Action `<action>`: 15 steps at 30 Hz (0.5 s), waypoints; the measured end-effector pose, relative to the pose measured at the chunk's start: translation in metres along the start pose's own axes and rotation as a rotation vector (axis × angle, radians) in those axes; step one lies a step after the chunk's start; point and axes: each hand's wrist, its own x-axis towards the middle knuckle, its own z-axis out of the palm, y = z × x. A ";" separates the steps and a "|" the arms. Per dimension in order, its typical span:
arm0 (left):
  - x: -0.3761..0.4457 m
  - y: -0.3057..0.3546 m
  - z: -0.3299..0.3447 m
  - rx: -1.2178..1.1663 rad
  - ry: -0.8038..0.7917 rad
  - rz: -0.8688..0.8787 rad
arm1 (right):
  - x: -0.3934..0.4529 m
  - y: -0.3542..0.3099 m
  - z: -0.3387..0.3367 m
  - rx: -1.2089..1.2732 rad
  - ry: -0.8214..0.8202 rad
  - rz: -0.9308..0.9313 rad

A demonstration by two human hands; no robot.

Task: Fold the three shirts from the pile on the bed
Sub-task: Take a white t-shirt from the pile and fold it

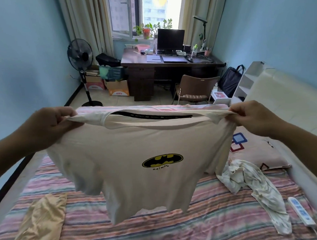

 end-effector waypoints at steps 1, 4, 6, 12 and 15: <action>-0.007 -0.001 -0.003 -0.009 0.000 0.006 | -0.002 0.000 0.002 0.036 0.008 0.026; -0.023 -0.007 -0.015 -0.017 0.005 0.048 | -0.014 -0.009 0.005 0.025 0.016 0.012; -0.029 -0.019 -0.025 -0.035 -0.012 0.074 | -0.022 -0.024 0.001 0.015 0.003 -0.016; -0.039 -0.070 -0.044 -0.202 -0.118 -0.031 | -0.036 -0.052 -0.016 0.090 -0.098 0.049; -0.035 -0.082 -0.039 -0.164 -0.164 -0.042 | -0.029 -0.057 -0.014 0.083 -0.152 0.098</action>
